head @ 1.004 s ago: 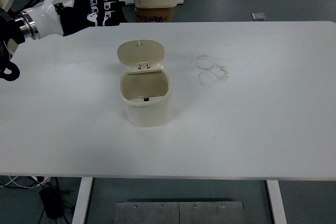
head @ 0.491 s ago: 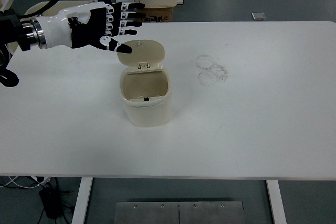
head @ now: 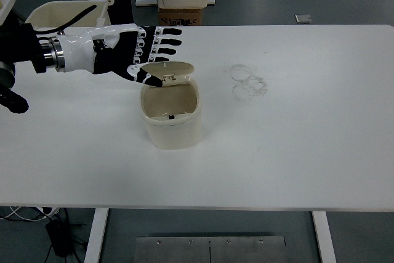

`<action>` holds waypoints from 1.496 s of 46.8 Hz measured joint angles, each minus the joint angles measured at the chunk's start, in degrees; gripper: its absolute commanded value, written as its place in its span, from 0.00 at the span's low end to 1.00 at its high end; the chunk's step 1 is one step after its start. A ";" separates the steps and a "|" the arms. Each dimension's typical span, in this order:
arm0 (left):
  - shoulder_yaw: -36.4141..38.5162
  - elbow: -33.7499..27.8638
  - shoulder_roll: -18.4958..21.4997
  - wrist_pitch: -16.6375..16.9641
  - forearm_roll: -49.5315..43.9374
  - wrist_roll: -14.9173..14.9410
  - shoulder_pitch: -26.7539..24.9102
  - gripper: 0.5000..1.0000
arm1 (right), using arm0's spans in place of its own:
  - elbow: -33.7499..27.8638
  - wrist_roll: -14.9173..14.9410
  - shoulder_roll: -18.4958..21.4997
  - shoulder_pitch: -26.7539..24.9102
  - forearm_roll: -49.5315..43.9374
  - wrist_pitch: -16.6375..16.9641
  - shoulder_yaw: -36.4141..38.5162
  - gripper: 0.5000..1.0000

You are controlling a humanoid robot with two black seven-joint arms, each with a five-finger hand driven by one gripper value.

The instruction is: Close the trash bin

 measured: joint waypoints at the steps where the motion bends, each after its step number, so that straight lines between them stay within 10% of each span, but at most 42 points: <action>1: 0.17 -0.28 0.00 -0.02 0.01 0.00 0.00 1.00 | 0.00 0.00 0.00 0.00 0.00 0.00 0.00 0.99; 70: 6.71 -6.09 2.66 0.24 0.44 -0.15 3.85 1.00 | 0.00 0.00 0.00 0.00 0.02 0.00 -0.02 0.99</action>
